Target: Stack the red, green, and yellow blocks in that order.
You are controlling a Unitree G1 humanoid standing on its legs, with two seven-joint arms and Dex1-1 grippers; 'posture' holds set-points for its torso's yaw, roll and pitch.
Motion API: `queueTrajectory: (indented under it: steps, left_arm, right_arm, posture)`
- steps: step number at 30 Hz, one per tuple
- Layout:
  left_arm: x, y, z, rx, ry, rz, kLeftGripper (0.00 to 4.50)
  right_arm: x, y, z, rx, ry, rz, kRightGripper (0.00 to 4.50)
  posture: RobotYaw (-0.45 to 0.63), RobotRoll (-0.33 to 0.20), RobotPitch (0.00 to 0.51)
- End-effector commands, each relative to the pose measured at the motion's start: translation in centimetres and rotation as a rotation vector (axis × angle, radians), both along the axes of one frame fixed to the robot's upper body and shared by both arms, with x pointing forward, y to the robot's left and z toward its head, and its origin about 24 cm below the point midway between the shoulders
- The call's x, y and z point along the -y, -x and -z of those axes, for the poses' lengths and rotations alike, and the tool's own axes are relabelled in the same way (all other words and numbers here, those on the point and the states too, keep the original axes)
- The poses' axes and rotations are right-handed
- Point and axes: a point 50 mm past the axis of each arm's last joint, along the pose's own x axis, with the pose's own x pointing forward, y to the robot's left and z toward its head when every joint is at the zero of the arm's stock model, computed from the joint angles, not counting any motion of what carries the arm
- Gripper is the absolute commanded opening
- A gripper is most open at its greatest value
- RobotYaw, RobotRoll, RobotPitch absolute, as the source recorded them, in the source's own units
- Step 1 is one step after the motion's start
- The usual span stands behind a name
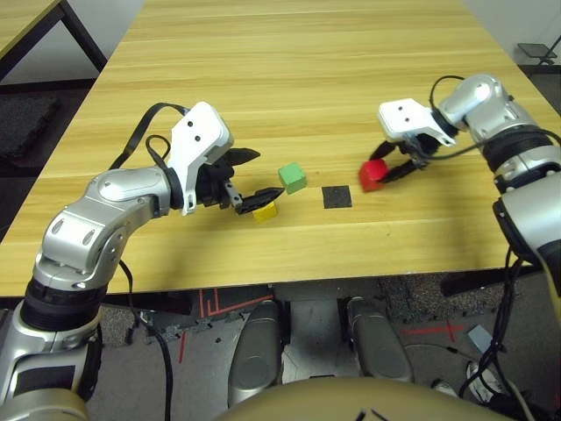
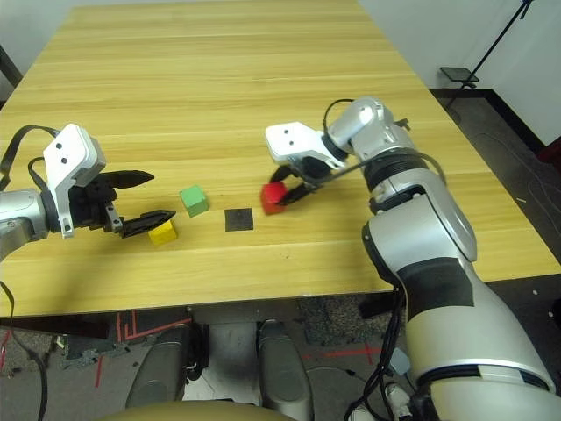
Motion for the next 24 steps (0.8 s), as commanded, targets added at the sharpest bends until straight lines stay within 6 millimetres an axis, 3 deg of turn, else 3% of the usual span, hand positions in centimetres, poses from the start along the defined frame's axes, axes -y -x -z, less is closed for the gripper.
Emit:
queueTrajectory:
  steps: [1, 11, 24]
  left_arm:
    - [0.2, -0.2, 0.4, -0.022, -0.007, 0.000, 4.50]
    - [0.2, -0.5, 0.5, -0.023, -0.001, -0.010, 4.50]
    - [0.0, -0.1, 0.4, -0.019, 0.005, -0.047, 4.50]
  right_arm:
    - [-0.4, 1.1, 0.8, -0.084, 0.012, -0.024, 2.04]
    - [-0.7, 2.0, 2.0, -0.101, 0.131, -0.013, 2.04]
    - [-1.7, 0.9, 3.3, -0.019, 0.127, 0.028, 2.04]
  posture:
    - [0.47, -0.164, 0.131]
    - [0.49, -0.166, 0.143]
    - [0.52, -0.164, 0.152]
